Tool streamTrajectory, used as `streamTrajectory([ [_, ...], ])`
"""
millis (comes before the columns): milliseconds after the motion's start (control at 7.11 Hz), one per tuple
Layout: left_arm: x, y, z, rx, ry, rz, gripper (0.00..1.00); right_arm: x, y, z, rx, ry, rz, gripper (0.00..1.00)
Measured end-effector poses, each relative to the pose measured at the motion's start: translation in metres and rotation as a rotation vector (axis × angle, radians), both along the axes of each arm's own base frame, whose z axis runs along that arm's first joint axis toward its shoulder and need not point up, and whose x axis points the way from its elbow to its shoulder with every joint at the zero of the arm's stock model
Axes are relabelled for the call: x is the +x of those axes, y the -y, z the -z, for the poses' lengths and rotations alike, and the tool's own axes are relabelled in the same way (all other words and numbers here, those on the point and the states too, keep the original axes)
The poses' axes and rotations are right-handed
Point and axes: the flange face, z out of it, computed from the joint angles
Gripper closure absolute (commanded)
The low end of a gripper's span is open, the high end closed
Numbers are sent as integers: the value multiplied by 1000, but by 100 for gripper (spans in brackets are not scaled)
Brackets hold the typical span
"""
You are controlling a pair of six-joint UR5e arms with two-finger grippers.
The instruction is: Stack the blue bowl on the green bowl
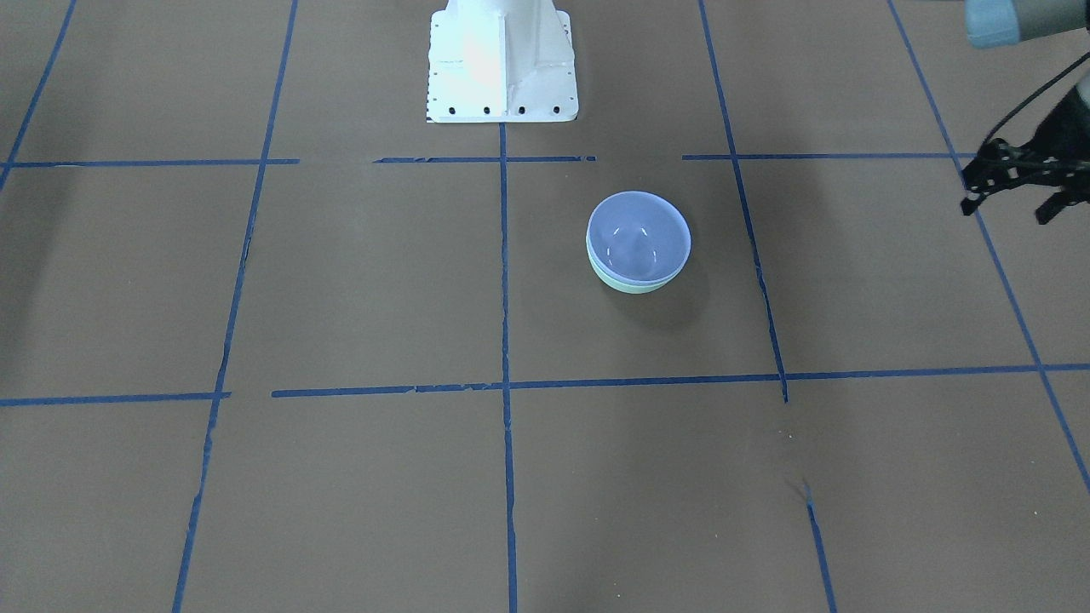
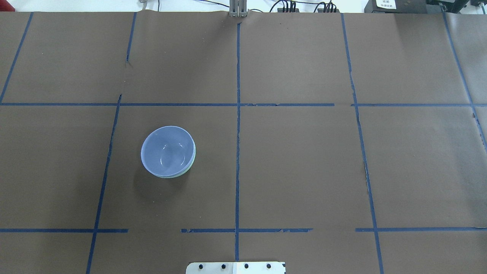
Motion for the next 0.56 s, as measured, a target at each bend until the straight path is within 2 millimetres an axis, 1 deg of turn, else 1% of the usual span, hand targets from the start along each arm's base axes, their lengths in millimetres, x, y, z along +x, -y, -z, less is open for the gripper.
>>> streamTrajectory([
  [141, -54, -4, -49, 23, 38, -25, 0, 0, 0, 0, 0, 0, 0, 0],
  [281, -93, -17, -92, 8, 37, -32, 0, 0, 0, 0, 0, 0, 0, 0],
  [422, -109, -35, -118, -22, 3, -33, 0, 0, 0, 0, -1, 0, 0, 0],
  [562, -114, -48, -132, -46, -27, -32, 0, 0, 0, 0, 0, 1, 0, 0],
])
